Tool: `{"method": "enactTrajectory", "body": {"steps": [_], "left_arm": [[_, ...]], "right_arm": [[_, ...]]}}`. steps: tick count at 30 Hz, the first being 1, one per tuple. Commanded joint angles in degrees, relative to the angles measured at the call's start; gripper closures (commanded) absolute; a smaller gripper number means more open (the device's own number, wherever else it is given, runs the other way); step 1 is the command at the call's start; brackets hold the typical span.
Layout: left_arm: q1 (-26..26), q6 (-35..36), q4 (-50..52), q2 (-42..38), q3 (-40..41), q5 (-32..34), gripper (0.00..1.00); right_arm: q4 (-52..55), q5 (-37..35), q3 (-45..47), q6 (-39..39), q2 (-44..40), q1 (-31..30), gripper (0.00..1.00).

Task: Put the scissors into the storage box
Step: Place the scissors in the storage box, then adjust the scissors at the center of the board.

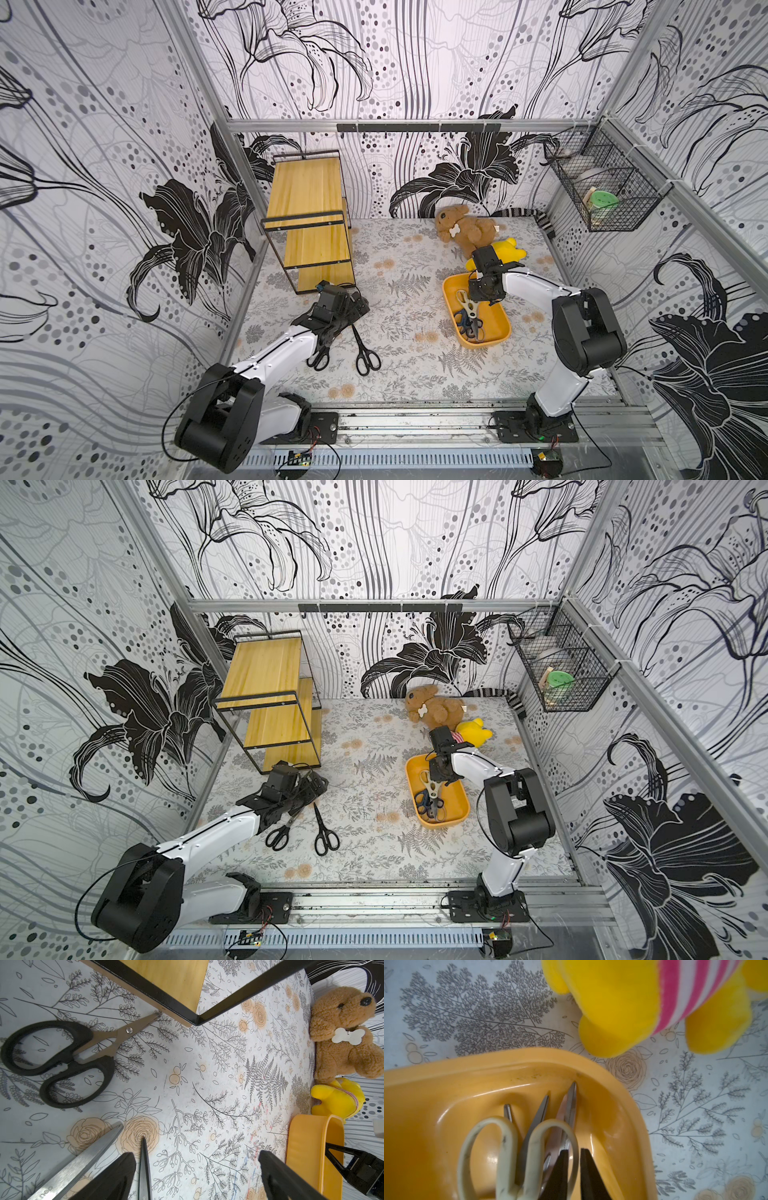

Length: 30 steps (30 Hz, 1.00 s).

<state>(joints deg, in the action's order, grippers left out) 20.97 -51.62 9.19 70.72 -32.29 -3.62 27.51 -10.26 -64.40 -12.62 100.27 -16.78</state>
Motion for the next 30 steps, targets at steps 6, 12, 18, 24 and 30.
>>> {"method": "enactTrajectory", "body": {"steps": [6, 12, 18, 24, 30], "left_arm": [[0.2, 4.3, 8.1, -4.6, -3.9, 3.6, 0.03], [0.3, 7.7, 16.1, -7.5, -4.7, 4.1, 0.03], [1.3, 7.8, 21.3, -9.3, -1.8, -0.1, 0.03], [6.4, 4.0, 23.4, -10.9, 1.5, -1.2, 0.03], [13.9, -3.1, 21.2, -11.8, 5.4, -3.0, 0.03]], "right_arm": [[0.8, -0.4, -1.6, -1.3, -5.3, -0.1, 0.53], [-0.4, 2.0, 0.9, -3.8, -13.4, -2.5, 0.47], [-6.0, 1.4, 7.5, -8.1, -20.4, -12.0, 0.46], [-8.0, 1.4, 10.5, -12.6, -21.2, -20.1, 0.46], [-8.0, 0.7, 11.5, -16.0, -19.2, -24.6, 0.46]]}}
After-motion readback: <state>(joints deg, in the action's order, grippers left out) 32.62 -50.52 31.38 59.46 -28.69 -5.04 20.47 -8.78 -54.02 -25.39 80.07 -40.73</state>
